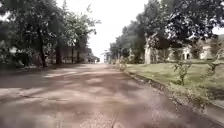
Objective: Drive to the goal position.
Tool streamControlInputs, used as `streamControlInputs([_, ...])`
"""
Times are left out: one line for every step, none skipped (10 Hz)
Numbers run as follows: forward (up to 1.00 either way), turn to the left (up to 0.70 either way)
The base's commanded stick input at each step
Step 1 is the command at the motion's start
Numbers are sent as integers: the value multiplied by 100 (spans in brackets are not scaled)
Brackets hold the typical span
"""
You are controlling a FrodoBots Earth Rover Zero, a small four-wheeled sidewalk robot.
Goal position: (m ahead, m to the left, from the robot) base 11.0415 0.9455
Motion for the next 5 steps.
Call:
streamControlInputs([100, 0])
streamControlInputs([100, 0])
streamControlInputs([100, 0])
streamControlInputs([100, 0])
streamControlInputs([100, 0])
